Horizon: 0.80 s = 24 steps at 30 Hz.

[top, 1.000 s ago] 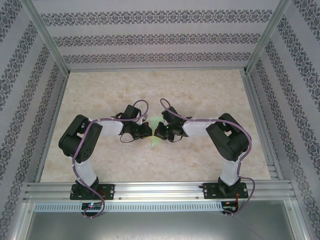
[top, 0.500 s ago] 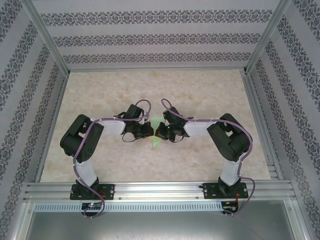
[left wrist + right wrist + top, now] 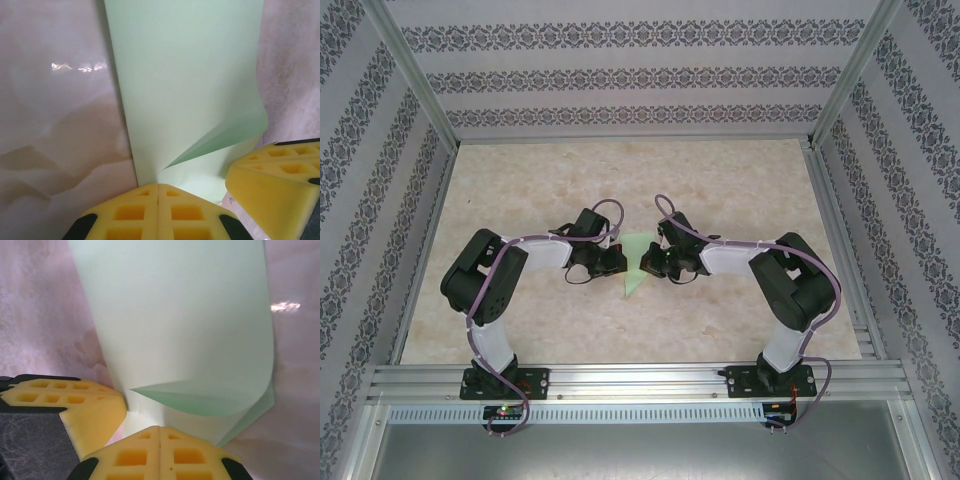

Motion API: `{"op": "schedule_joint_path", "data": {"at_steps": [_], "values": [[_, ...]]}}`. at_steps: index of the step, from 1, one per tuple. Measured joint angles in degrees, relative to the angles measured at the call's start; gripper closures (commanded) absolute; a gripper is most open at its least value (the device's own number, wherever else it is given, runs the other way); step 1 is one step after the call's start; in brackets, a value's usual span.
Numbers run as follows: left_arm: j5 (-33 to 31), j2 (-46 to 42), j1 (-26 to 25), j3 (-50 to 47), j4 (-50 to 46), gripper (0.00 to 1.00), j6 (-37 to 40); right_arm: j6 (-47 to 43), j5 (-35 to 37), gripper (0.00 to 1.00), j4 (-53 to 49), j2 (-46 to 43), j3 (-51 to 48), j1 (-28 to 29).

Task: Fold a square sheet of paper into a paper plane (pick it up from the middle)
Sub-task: Third fold the triangle at the center of the table.

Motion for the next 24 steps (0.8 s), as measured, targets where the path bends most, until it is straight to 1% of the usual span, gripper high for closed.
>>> {"op": "schedule_joint_path", "data": {"at_steps": [7,15,24], "values": [[-2.51,0.0,-0.42,1.44,-2.73,0.96,0.72,-0.35,-0.11,0.97,0.02,1.79,-0.11,-0.94],[-4.81,0.15,-1.18,2.91,-5.31,0.97,2.1,-0.66,0.24,0.97,-0.02,0.61,-0.46,-1.62],[-6.08,0.52,-1.49,3.93,-6.86,0.97,2.99,-0.81,-0.68,0.97,0.74,1.57,-0.7,-5.42]]}}
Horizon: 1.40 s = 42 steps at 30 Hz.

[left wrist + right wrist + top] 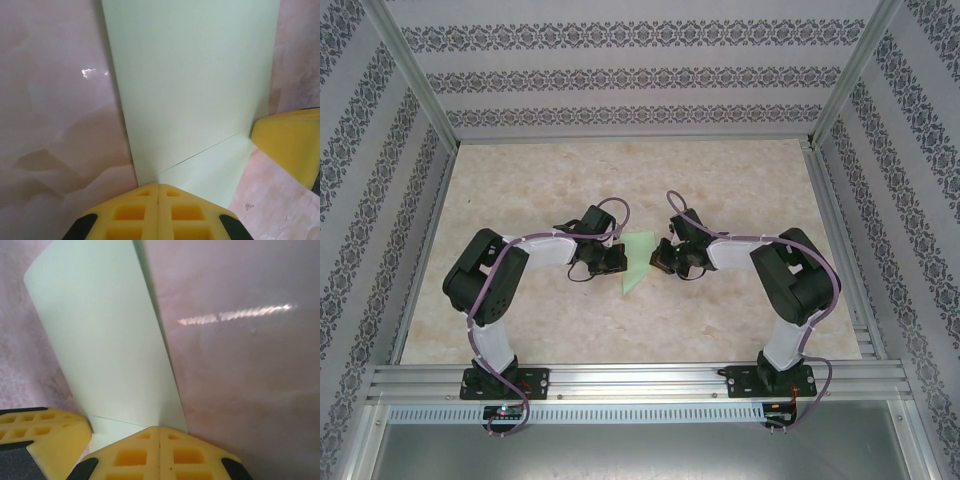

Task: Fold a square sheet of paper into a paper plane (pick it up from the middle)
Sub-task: Third fold the triangle at the center of the table.

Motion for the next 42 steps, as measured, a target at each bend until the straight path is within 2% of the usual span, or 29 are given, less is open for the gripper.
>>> {"op": "schedule_joint_path", "data": {"at_steps": [6,10,16,25,30,42], "values": [[0.04,0.13,0.0,0.15,-0.13,0.97,0.0,-1.31,0.61,0.96,-0.48,-0.63,-0.02,-2.36],[0.04,0.13,0.0,0.15,-0.13,0.97,0.0,-1.51,2.45,0.96,-2.1,-4.76,-0.04,-2.82],[0.04,0.13,0.0,0.13,-0.09,0.97,-0.04,0.57,2.14,0.97,1.84,-9.73,-3.43,3.89],[0.07,0.13,0.0,-0.02,0.15,0.97,-0.24,4.94,-0.24,0.98,6.99,-6.56,-6.78,12.41],[0.07,0.11,0.0,-0.13,0.33,0.97,-0.26,5.53,-0.92,0.98,8.2,-3.69,-6.45,13.0],[0.07,0.11,0.0,-0.13,0.35,0.97,-0.26,5.53,-1.03,0.97,7.76,-3.21,-5.79,13.0]]}}
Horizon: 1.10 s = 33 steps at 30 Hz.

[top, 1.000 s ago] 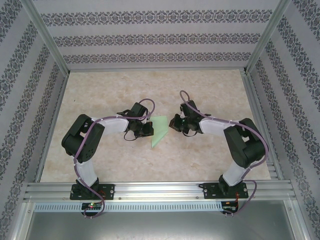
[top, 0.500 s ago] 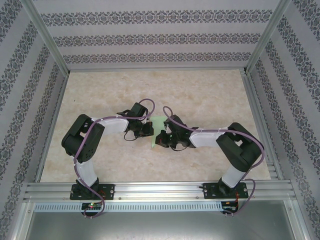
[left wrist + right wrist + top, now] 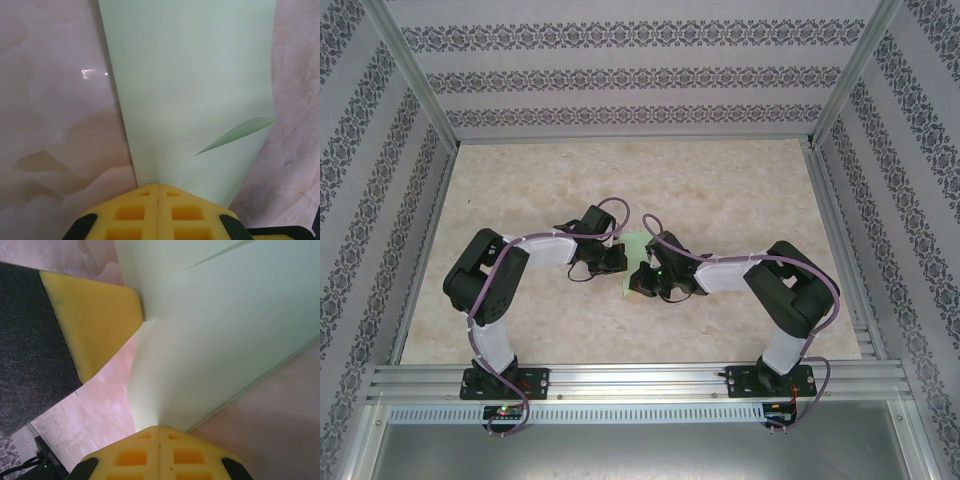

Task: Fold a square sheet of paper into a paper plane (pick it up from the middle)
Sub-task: Third fold the triangle at the center of the table.

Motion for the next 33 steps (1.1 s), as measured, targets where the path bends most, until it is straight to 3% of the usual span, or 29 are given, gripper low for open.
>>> {"op": "schedule_joint_path", "data": {"at_steps": [9,19,33], "values": [[0.0,0.0,0.0,0.0,0.0,0.97,0.0,-0.92,-0.31,0.96,0.26,-2.23,0.44,0.02],[0.0,0.0,0.0,0.0,0.0,0.97,-0.02,-0.9,-1.29,0.97,0.31,2.32,1.14,0.39],[-0.02,-0.04,0.0,-0.17,0.24,0.97,-0.02,-2.14,-1.31,0.96,-0.63,1.62,2.27,2.49]]}}
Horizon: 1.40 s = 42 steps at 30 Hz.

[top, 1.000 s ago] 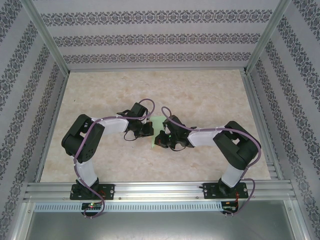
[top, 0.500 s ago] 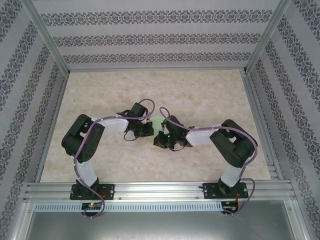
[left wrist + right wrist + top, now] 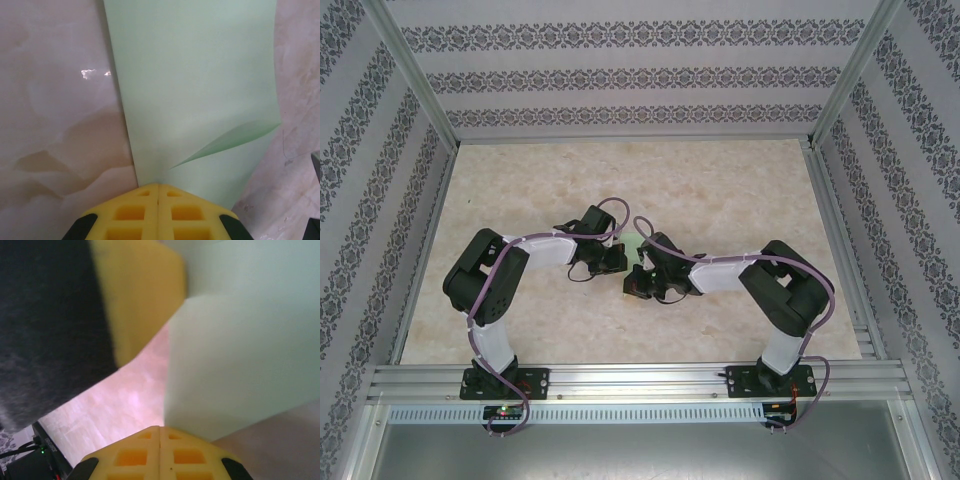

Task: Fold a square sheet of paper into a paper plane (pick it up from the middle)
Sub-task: Third fold the triangle at the center of the table.

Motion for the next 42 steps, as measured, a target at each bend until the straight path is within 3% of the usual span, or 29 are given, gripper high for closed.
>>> {"op": "schedule_joint_path", "data": {"at_steps": [14,19,24,28,42], "values": [[0.0,-0.13,0.0,-0.33,0.5,0.98,0.0,-0.35,-0.42,0.95,-1.49,1.92,1.36,0.39],[0.0,-0.17,0.0,-0.35,0.57,0.97,-0.02,-1.66,0.59,0.93,-3.08,-3.32,0.94,-0.35],[0.0,-0.17,0.0,-0.35,0.59,0.97,0.0,-2.71,1.81,0.94,-3.43,-7.82,0.15,-4.83],[0.02,-0.17,0.0,-0.35,0.59,0.97,0.0,-3.34,2.82,0.94,-4.48,-6.97,-0.11,-7.74],[0.02,-0.28,-0.02,0.46,-0.46,0.91,0.15,-3.32,2.64,0.95,-4.9,0.63,1.62,-7.87]]}}
